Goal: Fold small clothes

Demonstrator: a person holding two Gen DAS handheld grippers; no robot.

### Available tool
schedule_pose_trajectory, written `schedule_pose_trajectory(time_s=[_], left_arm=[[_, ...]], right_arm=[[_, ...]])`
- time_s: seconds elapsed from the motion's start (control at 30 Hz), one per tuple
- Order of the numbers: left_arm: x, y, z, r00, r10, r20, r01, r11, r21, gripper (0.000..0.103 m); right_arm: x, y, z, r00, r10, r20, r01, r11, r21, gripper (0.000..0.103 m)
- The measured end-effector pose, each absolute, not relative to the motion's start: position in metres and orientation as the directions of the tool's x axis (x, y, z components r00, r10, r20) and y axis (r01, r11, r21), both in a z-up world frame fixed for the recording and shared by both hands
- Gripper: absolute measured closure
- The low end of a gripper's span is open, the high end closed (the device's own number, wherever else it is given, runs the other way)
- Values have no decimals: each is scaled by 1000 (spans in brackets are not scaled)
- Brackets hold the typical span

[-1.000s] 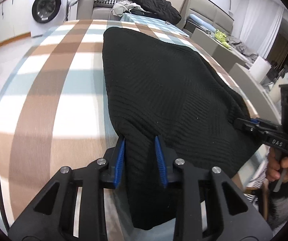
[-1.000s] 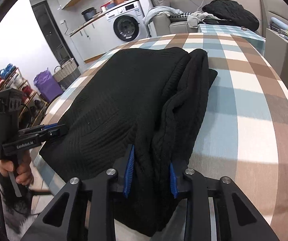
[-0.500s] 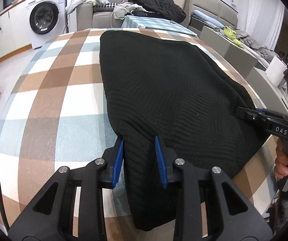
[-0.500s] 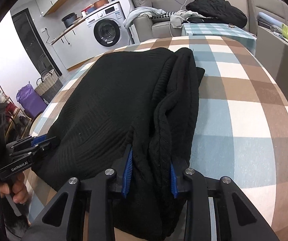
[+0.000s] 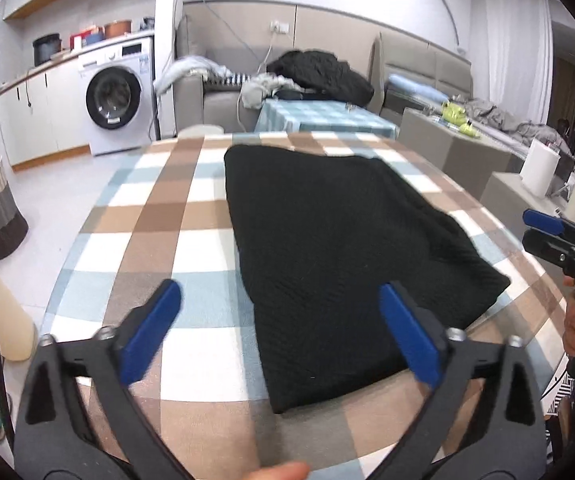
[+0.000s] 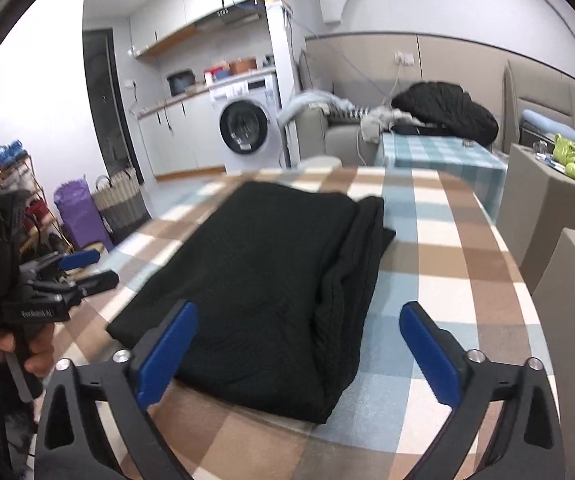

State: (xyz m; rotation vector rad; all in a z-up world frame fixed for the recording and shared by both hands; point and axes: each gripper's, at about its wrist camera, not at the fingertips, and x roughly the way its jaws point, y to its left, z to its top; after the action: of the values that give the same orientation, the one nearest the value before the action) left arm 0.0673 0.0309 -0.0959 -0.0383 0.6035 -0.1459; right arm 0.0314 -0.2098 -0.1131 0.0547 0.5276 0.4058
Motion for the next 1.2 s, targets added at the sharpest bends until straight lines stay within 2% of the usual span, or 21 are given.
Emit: schedule_pose_trajectory(time_s=[0.1,0.33,0.63,1.2], left_arm=[[55,29,-91,851,-145,-505,119,989,-83,1],[45,25,-92,882,-118,-456,91,993,-82,1],[45,25,-100,893,-96,-439,74,995,-67,1],[45,26,-106,893,-130,-431,107,991,-77,1]], right_arm=[[23,-212,-107,796,413,-442,-379,910,167,0],[23,-205,-112,815,409,-411,-386,912,142,0],[26,-204,-126,840,395,-371,-375,918,128,0],[15,-209,-127,864,403,-304,-384,915,122,0]])
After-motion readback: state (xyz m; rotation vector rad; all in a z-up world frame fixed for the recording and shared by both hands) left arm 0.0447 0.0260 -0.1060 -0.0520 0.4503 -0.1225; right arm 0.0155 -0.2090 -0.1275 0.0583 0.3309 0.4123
